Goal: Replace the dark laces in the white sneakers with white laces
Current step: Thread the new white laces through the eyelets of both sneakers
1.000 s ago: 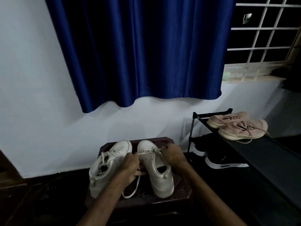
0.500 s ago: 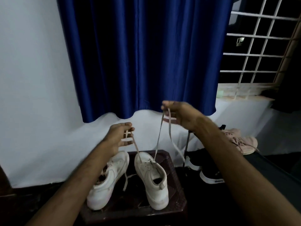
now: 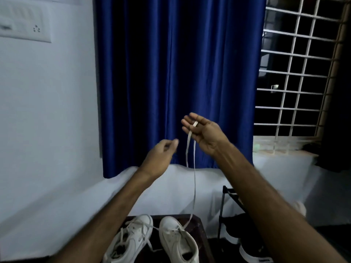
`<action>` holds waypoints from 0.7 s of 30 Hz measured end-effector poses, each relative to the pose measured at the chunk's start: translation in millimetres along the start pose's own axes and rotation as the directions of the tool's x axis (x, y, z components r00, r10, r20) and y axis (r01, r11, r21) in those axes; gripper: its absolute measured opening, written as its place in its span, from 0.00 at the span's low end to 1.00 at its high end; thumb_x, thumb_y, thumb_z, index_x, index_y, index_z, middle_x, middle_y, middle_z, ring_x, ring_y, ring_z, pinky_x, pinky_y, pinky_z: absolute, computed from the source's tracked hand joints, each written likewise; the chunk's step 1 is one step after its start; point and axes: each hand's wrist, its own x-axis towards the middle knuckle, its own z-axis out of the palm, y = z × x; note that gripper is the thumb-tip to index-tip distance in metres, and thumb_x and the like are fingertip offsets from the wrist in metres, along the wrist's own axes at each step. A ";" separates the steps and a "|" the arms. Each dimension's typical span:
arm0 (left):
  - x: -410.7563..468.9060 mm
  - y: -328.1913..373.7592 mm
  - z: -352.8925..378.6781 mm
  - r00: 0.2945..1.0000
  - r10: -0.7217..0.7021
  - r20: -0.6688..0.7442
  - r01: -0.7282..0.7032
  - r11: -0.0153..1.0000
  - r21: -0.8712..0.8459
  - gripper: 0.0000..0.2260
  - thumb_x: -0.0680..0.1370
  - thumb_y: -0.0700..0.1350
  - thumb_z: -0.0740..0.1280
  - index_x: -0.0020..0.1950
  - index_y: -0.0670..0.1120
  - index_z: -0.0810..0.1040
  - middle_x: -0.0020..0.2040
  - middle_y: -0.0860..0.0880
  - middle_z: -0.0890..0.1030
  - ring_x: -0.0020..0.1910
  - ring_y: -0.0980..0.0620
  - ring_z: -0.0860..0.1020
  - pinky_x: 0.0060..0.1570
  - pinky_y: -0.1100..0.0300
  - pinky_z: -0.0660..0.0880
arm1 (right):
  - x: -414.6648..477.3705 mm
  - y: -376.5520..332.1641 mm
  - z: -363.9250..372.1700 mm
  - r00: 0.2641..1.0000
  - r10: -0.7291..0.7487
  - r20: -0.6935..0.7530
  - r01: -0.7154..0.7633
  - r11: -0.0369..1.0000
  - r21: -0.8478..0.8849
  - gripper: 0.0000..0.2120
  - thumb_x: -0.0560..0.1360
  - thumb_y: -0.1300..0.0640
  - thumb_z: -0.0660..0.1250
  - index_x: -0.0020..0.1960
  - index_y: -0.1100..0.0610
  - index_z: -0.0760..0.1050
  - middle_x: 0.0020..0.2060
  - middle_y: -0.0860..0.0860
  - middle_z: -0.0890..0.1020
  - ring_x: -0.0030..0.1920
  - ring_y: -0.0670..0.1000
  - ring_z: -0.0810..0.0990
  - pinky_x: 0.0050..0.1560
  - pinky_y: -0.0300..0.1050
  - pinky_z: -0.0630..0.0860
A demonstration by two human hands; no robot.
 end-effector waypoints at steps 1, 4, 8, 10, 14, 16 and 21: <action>2.4 13.1 2.3 0.999 -0.023 0.037 0.025 0.998 -0.050 0.17 0.81 0.58 0.58 0.60 0.49 0.76 0.54 0.51 0.81 0.51 0.52 0.79 0.50 0.54 0.77 | -2.1 1.4 1.6 1.000 -0.005 -0.006 0.005 1.000 -0.002 0.17 0.76 0.79 0.53 0.54 0.64 0.74 0.52 0.58 0.81 0.51 0.54 0.82 0.55 0.48 0.78; 4.7 30.2 0.8 0.977 -0.108 0.184 0.138 0.977 -0.161 0.16 0.82 0.56 0.59 0.57 0.47 0.80 0.51 0.49 0.84 0.48 0.49 0.83 0.47 0.51 0.80 | -6.0 3.3 2.3 0.999 -0.033 -0.039 0.032 0.999 -0.028 0.16 0.76 0.79 0.55 0.53 0.64 0.75 0.49 0.58 0.82 0.49 0.53 0.83 0.56 0.47 0.79; 1.9 24.4 3.6 0.961 -0.143 0.237 0.186 0.967 -0.171 0.13 0.80 0.54 0.64 0.57 0.46 0.79 0.50 0.49 0.83 0.44 0.53 0.79 0.39 0.57 0.80 | -7.7 10.7 -1.5 0.998 -0.013 -0.059 0.014 1.000 0.009 0.16 0.76 0.79 0.54 0.52 0.64 0.75 0.50 0.59 0.82 0.49 0.54 0.83 0.56 0.48 0.79; 0.3 18.7 8.4 0.963 -0.143 0.230 0.177 0.975 -0.136 0.12 0.80 0.54 0.64 0.56 0.47 0.79 0.46 0.51 0.81 0.39 0.55 0.74 0.35 0.60 0.75 | -9.6 15.7 -1.7 0.999 0.007 -0.051 -0.006 1.000 0.014 0.16 0.76 0.78 0.54 0.53 0.64 0.75 0.51 0.59 0.82 0.50 0.54 0.84 0.56 0.49 0.79; 0.3 7.8 13.5 0.967 -0.106 0.232 0.134 0.985 -0.107 0.10 0.82 0.50 0.62 0.51 0.48 0.81 0.39 0.52 0.77 0.32 0.56 0.67 0.30 0.63 0.67 | -10.3 20.5 -1.7 1.000 0.009 -0.023 -0.009 1.000 -0.010 0.16 0.76 0.79 0.54 0.52 0.64 0.75 0.49 0.59 0.82 0.49 0.53 0.84 0.55 0.47 0.80; 2.0 0.6 13.2 0.983 -0.082 0.166 0.102 0.988 -0.114 0.11 0.82 0.47 0.61 0.46 0.48 0.82 0.38 0.51 0.75 0.32 0.56 0.65 0.28 0.64 0.64 | -9.8 19.2 -4.0 0.999 -0.013 -0.032 0.012 0.999 -0.031 0.16 0.76 0.79 0.54 0.50 0.64 0.75 0.47 0.58 0.82 0.47 0.53 0.83 0.53 0.47 0.80; -0.7 -30.5 9.5 0.995 -0.069 0.068 0.070 0.997 -0.013 0.11 0.83 0.44 0.59 0.45 0.47 0.77 0.40 0.49 0.81 0.36 0.54 0.73 0.30 0.61 0.71 | -11.7 32.1 -36.3 0.995 0.027 -0.095 -0.069 0.878 -0.474 0.16 0.77 0.76 0.55 0.49 0.59 0.75 0.49 0.59 0.82 0.46 0.53 0.83 0.57 0.50 0.78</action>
